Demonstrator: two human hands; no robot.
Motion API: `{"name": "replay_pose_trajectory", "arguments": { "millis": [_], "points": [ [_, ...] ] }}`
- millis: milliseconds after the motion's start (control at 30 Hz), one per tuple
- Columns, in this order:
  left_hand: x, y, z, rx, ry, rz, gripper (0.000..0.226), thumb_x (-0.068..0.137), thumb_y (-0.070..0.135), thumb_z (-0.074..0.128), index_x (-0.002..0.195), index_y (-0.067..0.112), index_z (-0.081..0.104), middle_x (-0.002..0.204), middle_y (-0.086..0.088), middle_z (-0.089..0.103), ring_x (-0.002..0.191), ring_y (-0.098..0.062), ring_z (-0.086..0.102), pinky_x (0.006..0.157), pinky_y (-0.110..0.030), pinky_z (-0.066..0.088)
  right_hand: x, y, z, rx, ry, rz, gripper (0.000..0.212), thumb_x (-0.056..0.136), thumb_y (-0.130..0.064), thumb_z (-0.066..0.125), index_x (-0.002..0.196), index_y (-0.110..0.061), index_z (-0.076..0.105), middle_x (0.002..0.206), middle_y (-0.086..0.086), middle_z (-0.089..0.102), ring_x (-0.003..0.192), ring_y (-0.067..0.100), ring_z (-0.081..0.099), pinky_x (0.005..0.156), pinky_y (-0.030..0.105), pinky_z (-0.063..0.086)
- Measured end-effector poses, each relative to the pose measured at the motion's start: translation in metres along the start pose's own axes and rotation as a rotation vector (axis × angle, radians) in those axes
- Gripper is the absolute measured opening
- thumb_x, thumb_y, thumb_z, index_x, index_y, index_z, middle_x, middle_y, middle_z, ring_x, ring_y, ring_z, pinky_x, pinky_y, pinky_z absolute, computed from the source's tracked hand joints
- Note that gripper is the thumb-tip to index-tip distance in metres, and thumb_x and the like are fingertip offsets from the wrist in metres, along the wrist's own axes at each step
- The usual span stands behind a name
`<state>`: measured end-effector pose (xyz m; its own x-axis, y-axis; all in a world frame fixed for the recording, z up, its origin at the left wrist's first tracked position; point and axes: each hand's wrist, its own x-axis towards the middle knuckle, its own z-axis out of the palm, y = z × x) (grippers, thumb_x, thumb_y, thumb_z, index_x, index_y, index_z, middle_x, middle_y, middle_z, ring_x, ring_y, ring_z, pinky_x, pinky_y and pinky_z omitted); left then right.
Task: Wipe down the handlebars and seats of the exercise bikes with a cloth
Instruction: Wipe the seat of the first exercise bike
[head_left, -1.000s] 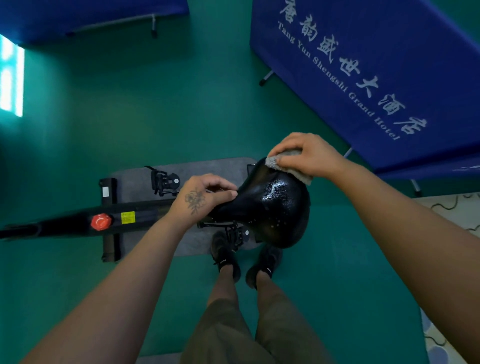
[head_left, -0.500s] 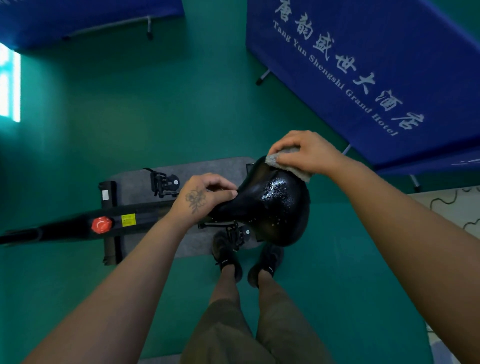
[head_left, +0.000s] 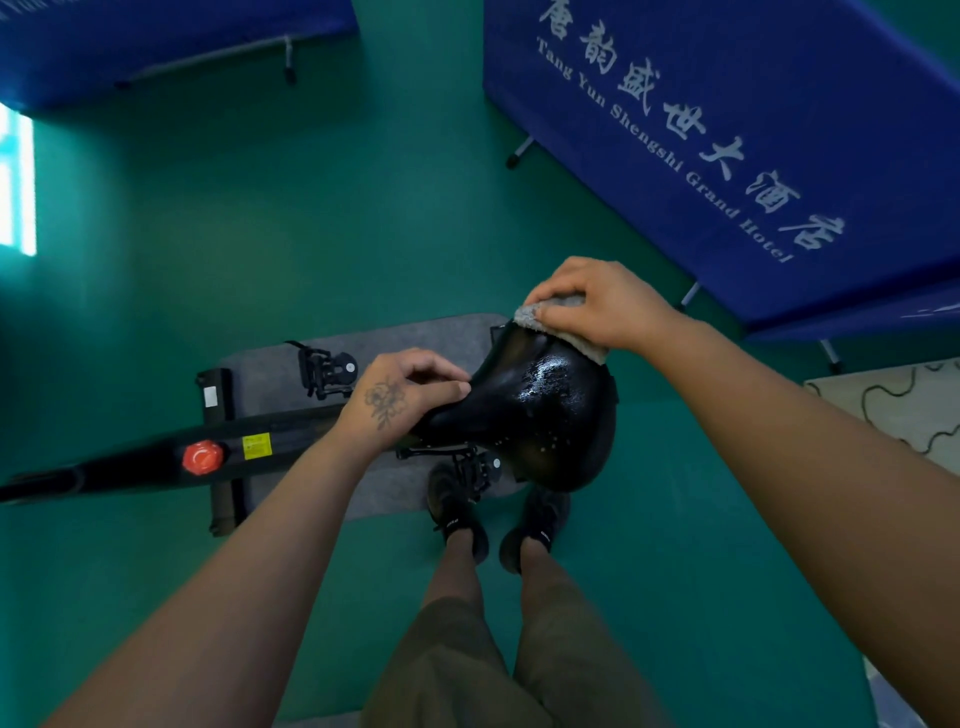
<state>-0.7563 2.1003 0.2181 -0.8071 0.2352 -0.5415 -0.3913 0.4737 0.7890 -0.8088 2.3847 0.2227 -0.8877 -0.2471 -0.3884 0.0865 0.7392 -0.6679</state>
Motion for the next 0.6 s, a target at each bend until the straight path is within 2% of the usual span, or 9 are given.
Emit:
{"name": "replay_pose_trajectory", "arguments": {
  "millis": [133, 367, 600],
  "points": [
    [0.000, 0.001, 0.000, -0.011, 0.004, -0.012, 0.009, 0.084, 0.009, 0.087, 0.091, 0.013, 0.084, 0.081, 0.008, 0.076, 0.071, 0.005, 0.065, 0.069, -0.007, 0.045, -0.031, 0.013, -0.005, -0.013, 0.053, -0.042, 0.031, 0.083, -0.052, 0.064, 0.109, -0.045, 0.079, 0.109, -0.017, 0.063, 0.105, 0.009, 0.064, 0.101, 0.045, 0.051],
    [0.002, 0.001, 0.001, -0.021, 0.019, -0.026, 0.008, 0.083, 0.010, 0.087, 0.088, 0.016, 0.083, 0.078, 0.007, 0.075, 0.071, 0.000, 0.064, 0.068, -0.011, 0.047, -0.032, 0.012, -0.002, -0.023, 0.105, -0.053, 0.033, 0.084, -0.057, 0.062, 0.111, -0.046, 0.077, 0.108, -0.019, 0.061, 0.104, 0.009, 0.063, 0.098, 0.047, 0.053],
    [0.000, 0.003, 0.003, -0.031, 0.029, -0.027, 0.008, 0.084, 0.006, 0.086, 0.090, 0.009, 0.082, 0.081, 0.001, 0.075, 0.070, 0.002, 0.064, 0.068, -0.009, 0.047, -0.019, 0.010, 0.002, 0.027, 0.092, -0.021, 0.015, 0.091, -0.045, 0.075, 0.106, -0.047, 0.077, 0.109, -0.017, 0.062, 0.106, 0.008, 0.061, 0.099, 0.041, 0.051]
  ]
}}
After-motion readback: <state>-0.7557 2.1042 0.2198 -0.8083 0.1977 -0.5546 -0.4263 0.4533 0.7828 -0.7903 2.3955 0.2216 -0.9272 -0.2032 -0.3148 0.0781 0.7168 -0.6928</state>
